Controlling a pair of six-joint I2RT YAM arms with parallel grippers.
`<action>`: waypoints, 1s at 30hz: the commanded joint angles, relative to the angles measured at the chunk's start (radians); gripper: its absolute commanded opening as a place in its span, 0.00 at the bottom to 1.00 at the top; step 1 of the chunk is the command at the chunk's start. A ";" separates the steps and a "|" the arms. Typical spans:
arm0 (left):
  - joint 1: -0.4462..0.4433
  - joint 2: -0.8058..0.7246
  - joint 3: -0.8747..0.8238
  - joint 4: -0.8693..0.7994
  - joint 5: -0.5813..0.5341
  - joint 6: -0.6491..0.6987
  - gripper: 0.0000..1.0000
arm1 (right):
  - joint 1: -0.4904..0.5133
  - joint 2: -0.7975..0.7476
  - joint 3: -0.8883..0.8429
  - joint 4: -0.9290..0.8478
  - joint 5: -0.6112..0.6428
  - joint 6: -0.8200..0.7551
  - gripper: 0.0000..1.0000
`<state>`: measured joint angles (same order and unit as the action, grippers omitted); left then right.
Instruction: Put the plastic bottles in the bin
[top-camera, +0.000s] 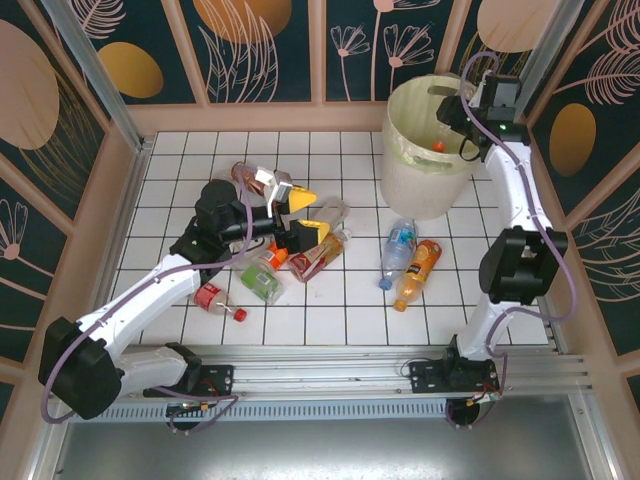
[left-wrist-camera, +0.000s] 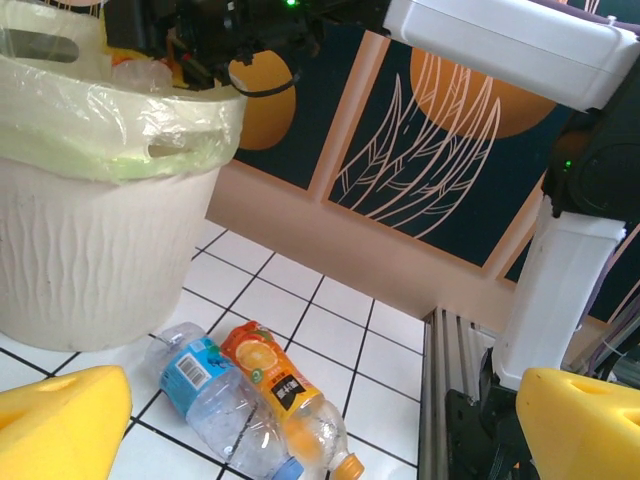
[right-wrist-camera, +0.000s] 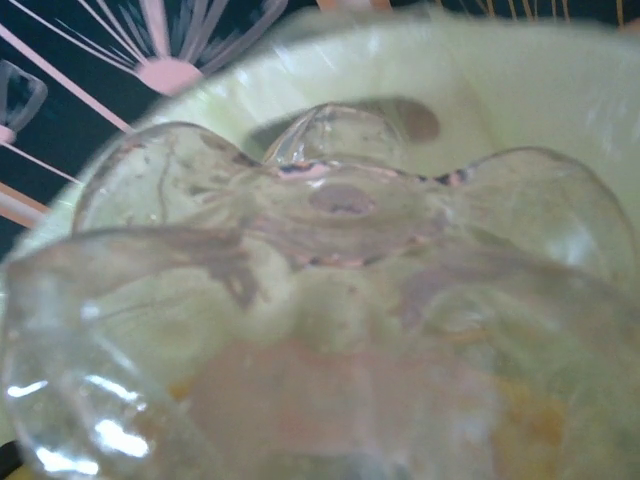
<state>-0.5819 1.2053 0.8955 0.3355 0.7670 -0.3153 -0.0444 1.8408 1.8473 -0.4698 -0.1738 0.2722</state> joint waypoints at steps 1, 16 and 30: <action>-0.005 0.005 0.023 -0.003 -0.006 0.024 0.99 | -0.003 0.048 0.090 -0.109 0.032 -0.010 0.55; -0.005 0.006 0.027 -0.013 -0.006 0.028 0.99 | -0.003 0.133 0.230 -0.208 0.062 -0.014 0.71; -0.006 -0.008 0.034 -0.023 -0.008 0.035 0.99 | 0.007 0.078 0.292 -0.189 0.043 -0.035 0.79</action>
<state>-0.5819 1.2053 0.8959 0.3244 0.7586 -0.3077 -0.0441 1.9667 2.1368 -0.6853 -0.1238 0.2668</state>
